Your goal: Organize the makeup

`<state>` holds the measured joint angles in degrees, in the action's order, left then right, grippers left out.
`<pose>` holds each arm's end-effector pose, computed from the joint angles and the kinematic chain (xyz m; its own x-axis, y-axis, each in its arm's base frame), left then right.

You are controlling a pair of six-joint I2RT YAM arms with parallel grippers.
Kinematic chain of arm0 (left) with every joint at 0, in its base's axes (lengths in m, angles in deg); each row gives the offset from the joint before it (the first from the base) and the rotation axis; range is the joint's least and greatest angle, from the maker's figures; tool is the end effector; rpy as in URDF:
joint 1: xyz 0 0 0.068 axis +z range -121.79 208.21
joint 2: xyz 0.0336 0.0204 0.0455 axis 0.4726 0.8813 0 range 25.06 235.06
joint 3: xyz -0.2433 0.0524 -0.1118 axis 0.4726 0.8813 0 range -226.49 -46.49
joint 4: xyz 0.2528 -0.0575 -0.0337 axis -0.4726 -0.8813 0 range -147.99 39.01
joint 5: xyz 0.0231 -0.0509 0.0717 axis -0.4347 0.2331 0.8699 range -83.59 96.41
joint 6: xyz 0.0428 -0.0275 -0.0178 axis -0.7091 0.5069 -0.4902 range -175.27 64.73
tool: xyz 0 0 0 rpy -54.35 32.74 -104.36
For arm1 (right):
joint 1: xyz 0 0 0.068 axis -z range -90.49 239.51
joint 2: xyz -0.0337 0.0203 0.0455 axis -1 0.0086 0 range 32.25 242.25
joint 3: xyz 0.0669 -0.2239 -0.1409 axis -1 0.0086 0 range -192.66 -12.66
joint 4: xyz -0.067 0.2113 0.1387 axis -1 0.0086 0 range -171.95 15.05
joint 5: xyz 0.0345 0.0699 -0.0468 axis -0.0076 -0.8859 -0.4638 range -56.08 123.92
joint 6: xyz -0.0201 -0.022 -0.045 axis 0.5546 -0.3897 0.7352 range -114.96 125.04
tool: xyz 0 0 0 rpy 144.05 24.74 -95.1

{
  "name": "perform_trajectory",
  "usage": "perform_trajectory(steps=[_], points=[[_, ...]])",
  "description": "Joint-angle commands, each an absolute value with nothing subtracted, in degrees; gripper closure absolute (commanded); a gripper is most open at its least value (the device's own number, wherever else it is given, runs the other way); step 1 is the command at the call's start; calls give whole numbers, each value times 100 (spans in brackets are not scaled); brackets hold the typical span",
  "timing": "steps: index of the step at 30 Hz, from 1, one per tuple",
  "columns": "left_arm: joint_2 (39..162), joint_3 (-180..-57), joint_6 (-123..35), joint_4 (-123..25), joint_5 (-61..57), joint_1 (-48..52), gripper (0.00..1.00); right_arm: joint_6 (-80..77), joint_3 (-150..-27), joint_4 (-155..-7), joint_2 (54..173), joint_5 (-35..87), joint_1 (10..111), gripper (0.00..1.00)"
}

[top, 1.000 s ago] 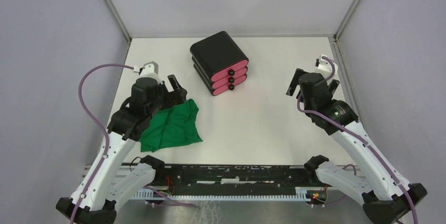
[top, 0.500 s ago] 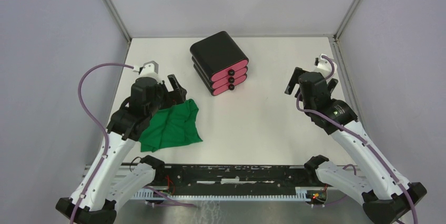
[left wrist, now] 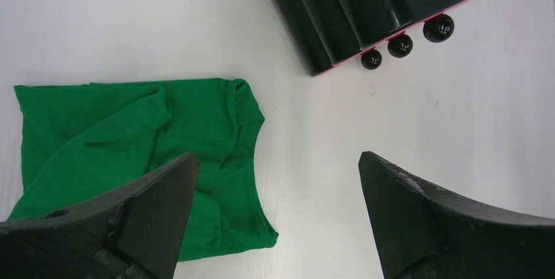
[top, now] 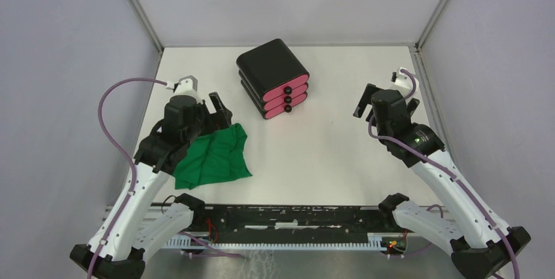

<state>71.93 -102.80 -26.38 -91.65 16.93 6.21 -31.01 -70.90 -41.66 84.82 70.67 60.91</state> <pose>0.1549 -0.0557 0.3490 -0.5288 -0.2987 -0.7945 -0.0366 0.9432 -0.3303 0.1699 0.0683 0.3488 -0.3746 0.3329 -0.8654 0.3331 0.9193 0.2094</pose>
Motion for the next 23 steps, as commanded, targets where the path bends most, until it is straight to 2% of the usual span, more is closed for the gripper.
perform_trajectory(steps=[1,5,23], points=[[7130,-10459,-2365,-9104,2067,606,1,-3254,-7071,-4359,8497,6960,6092,0],[7051,-10485,-2052,-9150,2384,609,1,-3255,-7080,-4365,8495,6959,6089,0],[7236,-10581,-2024,-9195,2108,608,1,-3277,-7033,-4405,8471,6925,6087,0]])
